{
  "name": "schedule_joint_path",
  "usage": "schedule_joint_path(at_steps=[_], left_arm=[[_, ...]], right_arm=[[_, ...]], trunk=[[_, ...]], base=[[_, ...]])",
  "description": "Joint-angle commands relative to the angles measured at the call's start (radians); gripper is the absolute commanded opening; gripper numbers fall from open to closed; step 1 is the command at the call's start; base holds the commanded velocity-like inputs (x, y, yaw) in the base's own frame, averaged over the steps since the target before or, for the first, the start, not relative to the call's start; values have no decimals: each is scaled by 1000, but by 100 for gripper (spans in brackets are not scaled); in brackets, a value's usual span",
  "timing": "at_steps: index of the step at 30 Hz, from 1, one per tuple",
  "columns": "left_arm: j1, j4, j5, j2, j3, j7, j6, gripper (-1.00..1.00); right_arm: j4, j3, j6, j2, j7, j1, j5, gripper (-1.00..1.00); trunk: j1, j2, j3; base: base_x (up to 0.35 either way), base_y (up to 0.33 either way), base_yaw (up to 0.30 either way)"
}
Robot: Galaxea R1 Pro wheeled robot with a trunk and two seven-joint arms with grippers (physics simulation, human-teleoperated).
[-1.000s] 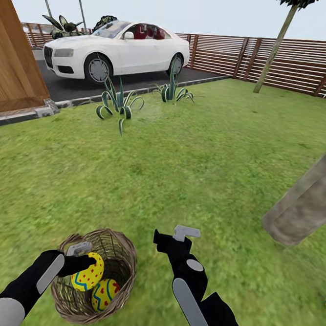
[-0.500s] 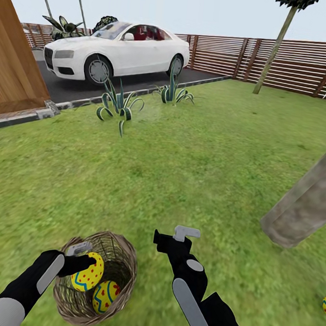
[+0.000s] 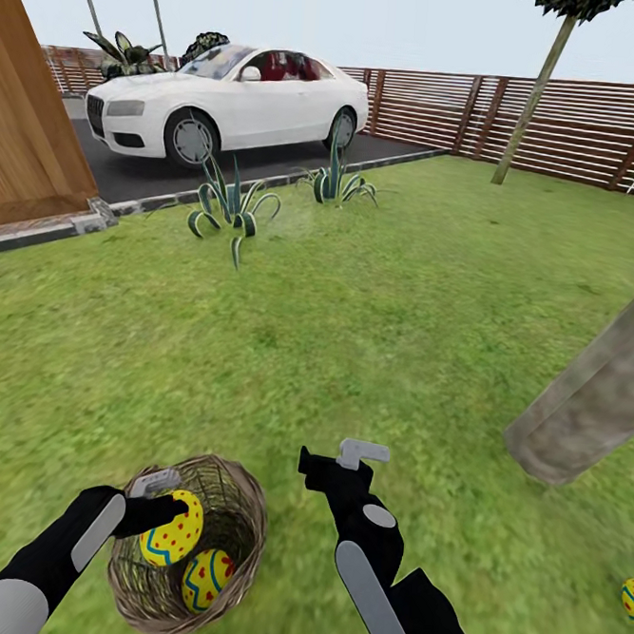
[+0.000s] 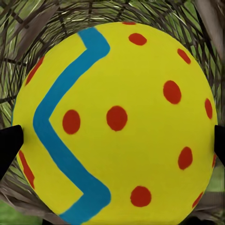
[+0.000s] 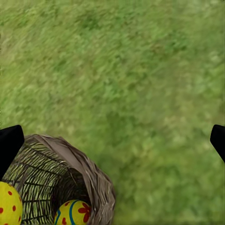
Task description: Take the three Easter eggs out of the wicker basket on the lawn in the garden, then place them on the lawn next to a single tree (choose any tree) so that all three eggs are next to the same tree and none are left in the basket.
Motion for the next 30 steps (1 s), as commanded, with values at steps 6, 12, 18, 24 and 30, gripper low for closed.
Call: schedule_joint_path(at_steps=[6, 12, 18, 24, 30], left_arm=[[0, -8, 8, 2, -3, -27, 5, -100], [0, -8, 8, 3, -3, -36, 5, -100], [0, -5, 8, 3, -3, -37, 4, -100], [0, -11, 8, 3, -3, -37, 4, -100], [0, -6, 8, 3, -3, -36, 4, -100]], right_arm=[[-1, 1, 3, 0, -8, -1, -7, 100], [-1, 1, 3, 0, -8, -1, -7, 100], [-1, 1, 3, 0, -8, -1, -7, 100], [-1, 1, 3, 1, -8, -1, -7, 100], [-1, 1, 3, 0, -8, -1, -7, 100]], trunk=[[-23, 42, 18], [-46, 84, 37], [-69, 126, 56], [-92, 168, 74], [-115, 210, 93]], base=[[0, 0, 0], [0, 0, 0], [0, 0, 0], [0, 0, 0], [0, 0, 0]])
